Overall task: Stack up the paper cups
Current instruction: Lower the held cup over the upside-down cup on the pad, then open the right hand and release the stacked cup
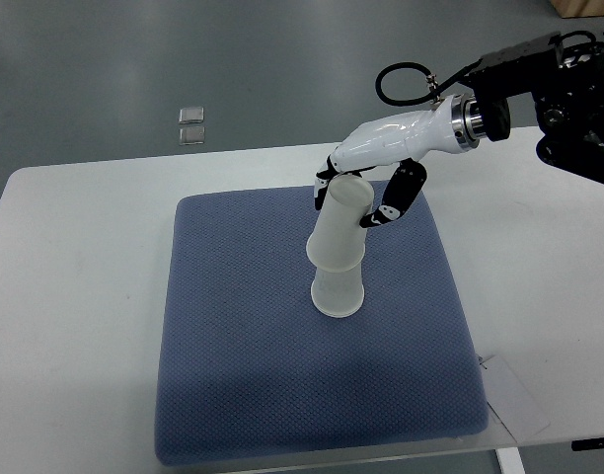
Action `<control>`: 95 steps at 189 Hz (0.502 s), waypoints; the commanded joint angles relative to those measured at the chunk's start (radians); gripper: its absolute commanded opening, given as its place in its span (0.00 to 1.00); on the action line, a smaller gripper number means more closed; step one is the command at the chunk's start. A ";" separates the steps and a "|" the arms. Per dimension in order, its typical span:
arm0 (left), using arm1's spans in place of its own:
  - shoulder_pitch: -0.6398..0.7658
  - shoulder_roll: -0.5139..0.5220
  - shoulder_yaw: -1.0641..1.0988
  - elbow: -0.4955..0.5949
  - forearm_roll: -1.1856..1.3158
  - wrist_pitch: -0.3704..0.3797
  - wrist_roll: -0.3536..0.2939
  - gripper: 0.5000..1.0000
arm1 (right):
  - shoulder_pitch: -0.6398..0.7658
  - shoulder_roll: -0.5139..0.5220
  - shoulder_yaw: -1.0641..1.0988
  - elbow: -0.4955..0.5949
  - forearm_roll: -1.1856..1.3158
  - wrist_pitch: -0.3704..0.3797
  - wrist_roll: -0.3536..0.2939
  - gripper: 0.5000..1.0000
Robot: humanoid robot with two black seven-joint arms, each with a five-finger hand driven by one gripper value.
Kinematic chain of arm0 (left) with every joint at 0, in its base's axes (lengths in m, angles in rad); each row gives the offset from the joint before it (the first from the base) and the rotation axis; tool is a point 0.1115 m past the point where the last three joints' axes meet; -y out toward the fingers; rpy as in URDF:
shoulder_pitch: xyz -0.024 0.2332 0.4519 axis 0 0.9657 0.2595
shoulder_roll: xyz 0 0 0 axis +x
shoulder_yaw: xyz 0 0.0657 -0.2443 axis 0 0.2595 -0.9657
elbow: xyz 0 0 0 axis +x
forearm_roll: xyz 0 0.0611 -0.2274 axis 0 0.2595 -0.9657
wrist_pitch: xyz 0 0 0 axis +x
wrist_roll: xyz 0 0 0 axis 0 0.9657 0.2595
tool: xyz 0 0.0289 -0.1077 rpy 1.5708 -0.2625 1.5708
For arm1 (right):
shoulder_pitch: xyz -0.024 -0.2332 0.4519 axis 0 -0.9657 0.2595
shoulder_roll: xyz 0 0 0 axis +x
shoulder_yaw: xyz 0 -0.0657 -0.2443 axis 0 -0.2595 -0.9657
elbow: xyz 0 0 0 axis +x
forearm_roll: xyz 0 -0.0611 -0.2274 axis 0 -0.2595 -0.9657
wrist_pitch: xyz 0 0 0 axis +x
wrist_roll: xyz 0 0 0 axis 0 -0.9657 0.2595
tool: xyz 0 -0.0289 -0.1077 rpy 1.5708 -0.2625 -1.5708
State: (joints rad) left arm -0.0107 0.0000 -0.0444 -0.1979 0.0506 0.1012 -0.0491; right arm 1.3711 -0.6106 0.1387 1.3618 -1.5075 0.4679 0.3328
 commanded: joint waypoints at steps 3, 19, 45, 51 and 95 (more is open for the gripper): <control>0.000 0.000 0.000 0.000 0.000 0.000 0.000 1.00 | -0.001 0.000 -0.016 0.002 -0.005 0.002 0.000 0.00; 0.000 0.000 0.000 0.000 0.000 0.000 0.000 1.00 | -0.006 0.002 -0.028 0.000 -0.007 0.000 0.000 0.00; 0.000 0.000 0.000 0.000 0.000 0.000 0.000 1.00 | -0.020 0.017 -0.037 -0.001 -0.020 -0.008 -0.001 0.00; 0.000 0.000 0.000 0.000 0.000 0.000 0.000 1.00 | -0.024 0.017 -0.037 -0.001 -0.022 -0.009 -0.003 0.00; 0.000 0.000 0.000 0.000 0.000 0.000 0.000 1.00 | -0.040 0.018 -0.034 -0.009 -0.026 -0.015 -0.006 0.19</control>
State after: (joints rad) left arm -0.0107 0.0000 -0.0444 -0.1979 0.0506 0.1012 -0.0491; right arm 1.3364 -0.5923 0.1014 1.3572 -1.5333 0.4546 0.3271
